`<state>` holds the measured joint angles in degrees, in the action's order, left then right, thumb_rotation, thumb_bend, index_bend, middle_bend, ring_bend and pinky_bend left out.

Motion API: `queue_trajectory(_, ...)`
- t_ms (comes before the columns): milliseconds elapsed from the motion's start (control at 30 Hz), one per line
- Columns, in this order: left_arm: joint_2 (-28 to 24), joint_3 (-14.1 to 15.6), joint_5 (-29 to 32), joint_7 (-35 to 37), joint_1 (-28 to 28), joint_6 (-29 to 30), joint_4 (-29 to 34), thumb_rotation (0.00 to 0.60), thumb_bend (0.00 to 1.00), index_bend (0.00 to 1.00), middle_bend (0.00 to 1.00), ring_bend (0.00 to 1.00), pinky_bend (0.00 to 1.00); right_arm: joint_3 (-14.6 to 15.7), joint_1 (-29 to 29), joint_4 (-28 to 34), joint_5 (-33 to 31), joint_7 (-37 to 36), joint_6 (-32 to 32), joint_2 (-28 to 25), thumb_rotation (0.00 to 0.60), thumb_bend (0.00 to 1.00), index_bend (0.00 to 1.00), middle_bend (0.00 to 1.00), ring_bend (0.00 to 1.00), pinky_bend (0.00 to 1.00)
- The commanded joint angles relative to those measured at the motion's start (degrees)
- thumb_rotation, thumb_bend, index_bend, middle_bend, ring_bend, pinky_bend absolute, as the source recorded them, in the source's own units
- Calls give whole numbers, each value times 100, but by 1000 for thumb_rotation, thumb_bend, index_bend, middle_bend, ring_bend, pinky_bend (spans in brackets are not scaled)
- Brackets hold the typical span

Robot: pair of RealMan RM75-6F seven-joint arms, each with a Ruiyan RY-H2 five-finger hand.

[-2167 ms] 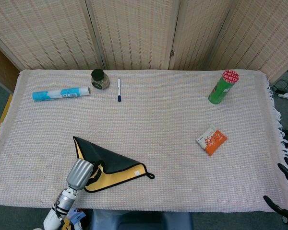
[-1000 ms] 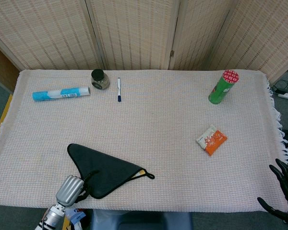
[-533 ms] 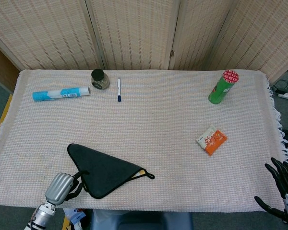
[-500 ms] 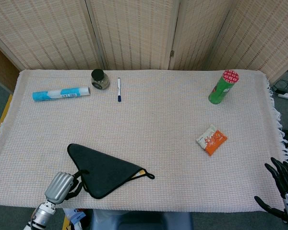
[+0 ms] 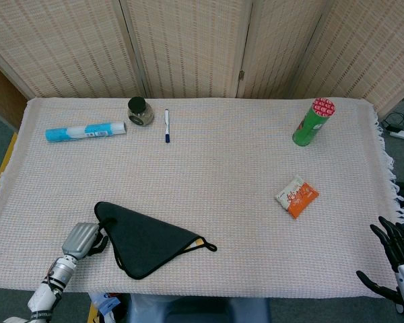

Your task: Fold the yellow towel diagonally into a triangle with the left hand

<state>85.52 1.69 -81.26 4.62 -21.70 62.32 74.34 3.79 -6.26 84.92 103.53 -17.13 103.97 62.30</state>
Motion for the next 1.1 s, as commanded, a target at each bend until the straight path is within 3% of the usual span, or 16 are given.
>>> queue_trajectory(33, 256, -179, 179, 227, -155, -278, -564, 600, 617, 259, 1000, 1000, 1000, -4, 36, 17, -40, 19, -88, 3, 600, 242, 0, 0, 0, 0)
queue_trajectory(500, 968, -330, 81, 716, -375, -446, -2050, 600, 617, 204, 1000, 1000, 1000, -19, 112, 109, -164, 136, -310, 26, 600, 242, 0, 0, 0, 0)
queue_trajectory(1100, 912, -517, 89, 384, -250, 99, -1979, 600, 618, 187, 1000, 1000, 1000, 21, 123, 136, -62, 158, -273, 10, 600, 241, 0, 0, 0, 0)
